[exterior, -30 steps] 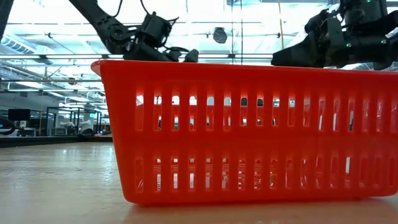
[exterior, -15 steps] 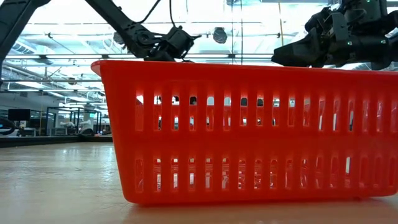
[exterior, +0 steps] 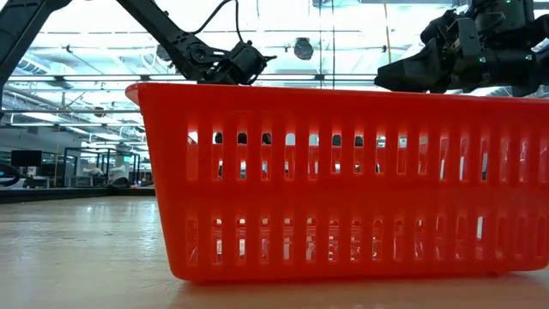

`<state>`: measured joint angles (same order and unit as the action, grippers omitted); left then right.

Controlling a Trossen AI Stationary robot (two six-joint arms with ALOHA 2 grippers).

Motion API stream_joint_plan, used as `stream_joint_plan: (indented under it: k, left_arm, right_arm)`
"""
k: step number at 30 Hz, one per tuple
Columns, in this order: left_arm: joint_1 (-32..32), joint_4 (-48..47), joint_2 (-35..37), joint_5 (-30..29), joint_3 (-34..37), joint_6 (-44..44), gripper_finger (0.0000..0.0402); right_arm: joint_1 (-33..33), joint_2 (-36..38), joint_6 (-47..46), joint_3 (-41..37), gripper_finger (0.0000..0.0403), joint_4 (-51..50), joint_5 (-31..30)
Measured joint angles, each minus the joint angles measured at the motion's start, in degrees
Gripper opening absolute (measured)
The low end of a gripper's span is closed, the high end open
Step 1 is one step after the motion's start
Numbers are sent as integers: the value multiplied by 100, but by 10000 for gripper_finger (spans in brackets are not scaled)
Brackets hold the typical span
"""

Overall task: Pick & Place Office items
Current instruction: Put the white timer into the top orange bin, then put the black charger adapter into the bottom orange bin

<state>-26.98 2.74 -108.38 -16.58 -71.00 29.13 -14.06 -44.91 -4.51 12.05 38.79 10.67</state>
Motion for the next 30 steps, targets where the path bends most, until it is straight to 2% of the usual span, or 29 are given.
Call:
stream_joint_plan:
  k: [11,14,21,26,30]
  left_arm:
    - [0,85,0,-4,0,128,96]
    - [0,89,0,-4,0,139,122]
    - [-11,148,132,106,9,-118,216]
    - [-15,19,889,848,9,-446,257]
    - [-15,-764,1762,1698,9,-559,276]
  right_arm:
    - [0,0,0,0,130,-21,-4]
    - [0,-2,0,0,130,-54,-4]
    - [0,-2,0,2,130,-52,-6]
    - [2,-1,2,4,130,-95,-6]
    - [2,0,2,7,130,-126,-6]
